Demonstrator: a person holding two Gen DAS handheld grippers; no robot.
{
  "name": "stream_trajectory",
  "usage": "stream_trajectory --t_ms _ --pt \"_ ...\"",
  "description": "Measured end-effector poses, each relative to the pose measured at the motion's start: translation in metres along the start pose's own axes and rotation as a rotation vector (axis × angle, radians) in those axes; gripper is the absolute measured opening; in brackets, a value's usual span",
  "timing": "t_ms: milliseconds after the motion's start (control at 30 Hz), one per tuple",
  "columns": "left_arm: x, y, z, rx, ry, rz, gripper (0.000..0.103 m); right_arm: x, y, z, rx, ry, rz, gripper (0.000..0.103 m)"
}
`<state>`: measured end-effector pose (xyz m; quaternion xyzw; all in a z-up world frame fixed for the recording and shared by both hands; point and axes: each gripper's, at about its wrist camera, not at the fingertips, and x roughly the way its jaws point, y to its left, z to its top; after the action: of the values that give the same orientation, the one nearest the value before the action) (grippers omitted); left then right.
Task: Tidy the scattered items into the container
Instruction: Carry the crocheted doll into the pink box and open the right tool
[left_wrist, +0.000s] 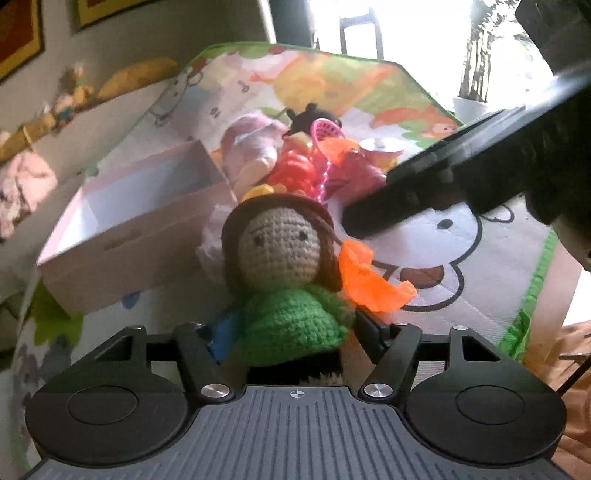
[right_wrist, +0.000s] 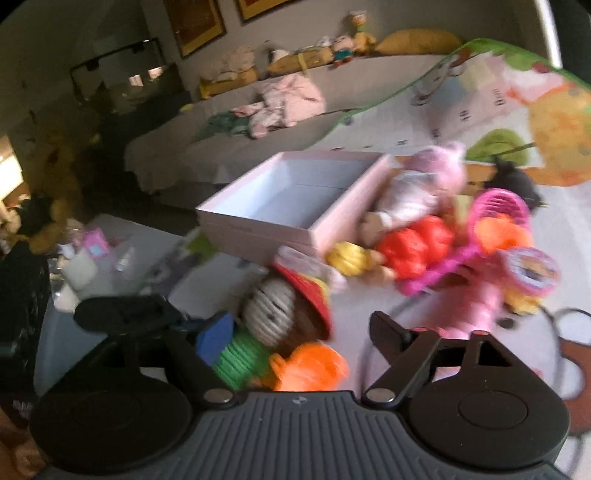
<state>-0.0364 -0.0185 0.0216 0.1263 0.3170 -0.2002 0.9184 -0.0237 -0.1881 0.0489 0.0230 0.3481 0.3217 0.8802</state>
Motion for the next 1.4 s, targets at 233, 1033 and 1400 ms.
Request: stream_trajectory --t_ms 233,1033,1400 --pt "-0.027 0.009 -0.009 -0.067 0.053 -0.054 0.074 0.061 0.023 -0.005 0.037 0.147 0.054 0.069" --pt "-0.062 0.051 0.010 -0.113 -0.093 -0.004 0.067 0.034 0.074 0.094 -0.201 0.035 0.113 0.067" --pt "0.006 0.150 0.092 -0.135 -0.263 0.177 0.091 0.182 0.021 0.196 -0.183 0.184 0.042 0.067"
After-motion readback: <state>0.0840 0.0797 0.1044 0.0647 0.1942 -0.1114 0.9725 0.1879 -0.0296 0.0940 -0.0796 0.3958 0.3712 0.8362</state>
